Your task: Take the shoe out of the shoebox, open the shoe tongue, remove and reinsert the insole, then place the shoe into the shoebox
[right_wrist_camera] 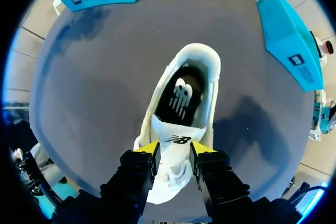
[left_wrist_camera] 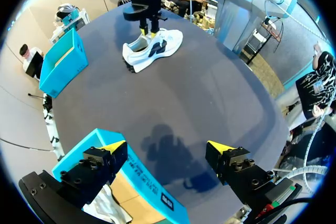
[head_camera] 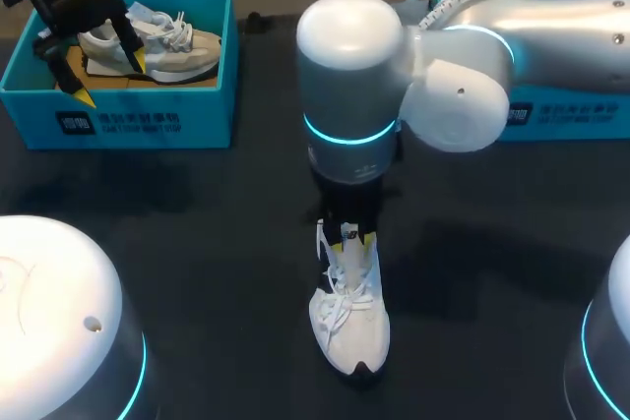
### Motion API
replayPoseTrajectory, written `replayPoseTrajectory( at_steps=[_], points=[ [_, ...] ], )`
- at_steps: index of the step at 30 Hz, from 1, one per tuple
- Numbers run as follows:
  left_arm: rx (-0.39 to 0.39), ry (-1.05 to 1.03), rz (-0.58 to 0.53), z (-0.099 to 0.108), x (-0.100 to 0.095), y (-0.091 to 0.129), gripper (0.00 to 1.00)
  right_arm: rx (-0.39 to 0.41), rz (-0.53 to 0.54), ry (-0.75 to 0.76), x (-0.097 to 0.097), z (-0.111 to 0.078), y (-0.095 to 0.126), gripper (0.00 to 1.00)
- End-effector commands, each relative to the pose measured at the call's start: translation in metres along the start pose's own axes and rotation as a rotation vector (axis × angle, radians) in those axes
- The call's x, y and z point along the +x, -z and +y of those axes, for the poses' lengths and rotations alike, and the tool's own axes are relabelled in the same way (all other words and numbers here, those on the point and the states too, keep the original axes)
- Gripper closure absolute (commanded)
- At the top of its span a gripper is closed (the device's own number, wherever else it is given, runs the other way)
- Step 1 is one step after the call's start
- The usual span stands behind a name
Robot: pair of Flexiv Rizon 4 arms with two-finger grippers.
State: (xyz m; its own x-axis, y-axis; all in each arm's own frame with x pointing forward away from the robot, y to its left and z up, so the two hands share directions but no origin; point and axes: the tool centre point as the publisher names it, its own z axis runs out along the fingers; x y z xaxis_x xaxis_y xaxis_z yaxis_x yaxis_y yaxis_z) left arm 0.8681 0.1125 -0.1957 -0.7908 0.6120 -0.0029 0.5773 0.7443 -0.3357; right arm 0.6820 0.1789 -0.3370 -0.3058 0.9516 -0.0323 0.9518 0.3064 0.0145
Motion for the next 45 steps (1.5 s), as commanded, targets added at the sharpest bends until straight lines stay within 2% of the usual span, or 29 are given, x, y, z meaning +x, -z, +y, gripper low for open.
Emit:
replayPoseTrajectory(
  at_steps=[1, 3, 7, 10, 11, 13, 15, 17, 18, 19, 27, 31, 38, 45],
  points=[
    [-0.003, 0.000, 0.001, 0.000, 0.001, 0.000, 0.00, -0.036, -0.020, 0.056, -0.002, -0.007, 0.023, 0.62],
    [-0.003, 0.000, 0.001, 0.000, 0.001, 0.000, 0.00, -0.061, -0.026, 0.154, -0.003, -0.007, 0.037, 0.60],
    [-0.003, 0.000, 0.001, 0.000, 0.001, 0.000, 0.00, -0.139, 0.060, 0.535, -0.009, 0.000, 0.055, 0.52],
    [-0.003, 0.000, 0.001, 0.000, 0.001, 0.000, 0.00, -0.094, 0.060, 0.728, -0.012, 0.009, 0.061, 0.44],
    [-0.003, 0.000, 0.001, 0.000, 0.001, 0.000, 0.00, -0.107, 0.055, 0.761, -0.012, 0.012, 0.063, 0.29],
    [-0.003, 0.000, 0.001, 0.000, 0.001, 0.000, 0.00, -0.081, 0.080, 0.893, -0.014, 0.018, 0.066, 0.22],
    [-0.003, 0.000, 0.001, 0.000, 0.001, 0.000, 0.00, -0.100, 0.073, 0.979, -0.017, 0.024, 0.070, 0.02],
    [-0.003, 0.000, 0.001, 0.000, 0.001, 0.000, 0.00, -0.101, 0.098, 1.198, -0.018, 0.031, 0.072, 0.00],
    [-0.003, 0.000, 0.001, 0.000, 0.001, 0.000, 0.00, -0.086, 0.160, 1.359, -0.017, 0.033, 0.071, 0.00],
    [-0.003, 0.000, 0.001, 0.000, 0.001, 0.000, 0.00, -0.060, 0.185, 1.406, -0.016, 0.034, 0.071, 0.00],
    [-0.003, 0.000, 0.001, 0.000, 0.001, 0.000, 0.00, -0.060, 0.185, 1.406, -0.016, 0.034, 0.071, 0.00],
    [-0.003, 0.000, 0.001, 0.000, 0.001, 0.000, 0.00, -0.012, 0.128, 1.472, -0.010, 0.052, 0.064, 0.00],
    [-0.003, 0.000, 0.001, 0.000, 0.001, 0.000, 0.00, -0.012, 0.055, 1.503, -0.008, 0.071, 0.061, 0.00],
    [-0.003, 0.000, 0.001, 0.000, 0.001, 0.000, 0.00, -0.005, 0.010, 1.517, -0.008, 0.090, 0.048, 0.00]
  ],
)
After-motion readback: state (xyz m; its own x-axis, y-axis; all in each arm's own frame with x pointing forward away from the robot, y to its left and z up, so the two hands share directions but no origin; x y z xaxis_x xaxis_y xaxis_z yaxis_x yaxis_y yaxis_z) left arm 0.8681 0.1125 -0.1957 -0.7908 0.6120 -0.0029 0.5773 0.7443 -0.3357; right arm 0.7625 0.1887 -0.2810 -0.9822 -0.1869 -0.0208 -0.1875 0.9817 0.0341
